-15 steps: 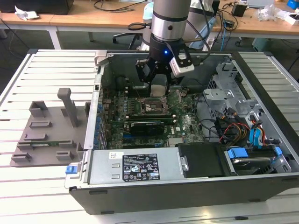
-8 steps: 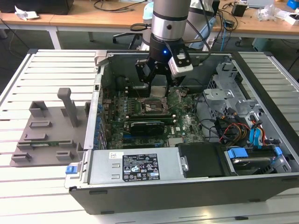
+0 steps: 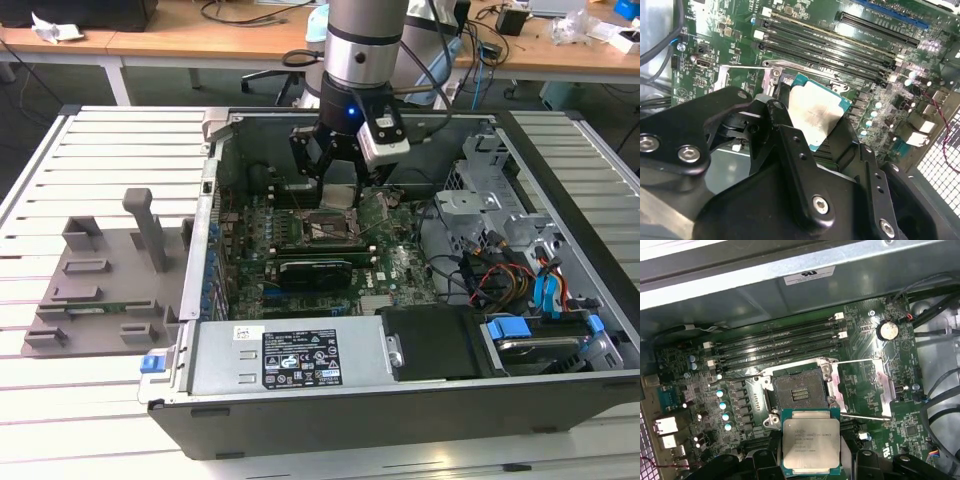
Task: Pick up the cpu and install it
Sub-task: 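Place the cpu into insertion slot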
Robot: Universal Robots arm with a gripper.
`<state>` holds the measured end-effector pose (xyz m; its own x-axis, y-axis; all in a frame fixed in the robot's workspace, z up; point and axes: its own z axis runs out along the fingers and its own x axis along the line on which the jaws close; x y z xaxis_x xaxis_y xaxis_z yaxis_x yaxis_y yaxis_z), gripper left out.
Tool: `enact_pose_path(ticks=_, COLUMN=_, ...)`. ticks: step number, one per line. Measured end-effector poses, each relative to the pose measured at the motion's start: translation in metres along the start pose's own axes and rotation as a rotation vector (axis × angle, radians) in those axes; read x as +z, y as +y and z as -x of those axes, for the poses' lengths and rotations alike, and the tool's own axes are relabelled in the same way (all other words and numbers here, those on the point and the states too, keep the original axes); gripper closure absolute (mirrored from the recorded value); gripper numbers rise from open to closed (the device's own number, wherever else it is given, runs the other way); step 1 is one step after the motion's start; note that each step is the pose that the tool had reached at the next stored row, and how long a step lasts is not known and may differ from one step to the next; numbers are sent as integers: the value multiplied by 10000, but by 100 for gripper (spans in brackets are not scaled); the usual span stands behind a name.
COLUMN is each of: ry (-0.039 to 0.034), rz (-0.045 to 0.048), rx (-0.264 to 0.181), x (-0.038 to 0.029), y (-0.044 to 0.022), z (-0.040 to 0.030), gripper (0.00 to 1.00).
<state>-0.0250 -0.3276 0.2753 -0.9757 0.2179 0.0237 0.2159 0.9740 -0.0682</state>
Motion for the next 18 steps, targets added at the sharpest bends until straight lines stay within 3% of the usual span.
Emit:
enact_pose_path(ticks=8, ry=55, rz=15, rx=806, x=5, y=0, z=0, gripper=45)
enact_pose_path(ticks=18, ry=88, rz=14, rx=1354, x=9, y=1, z=0, gripper=45)
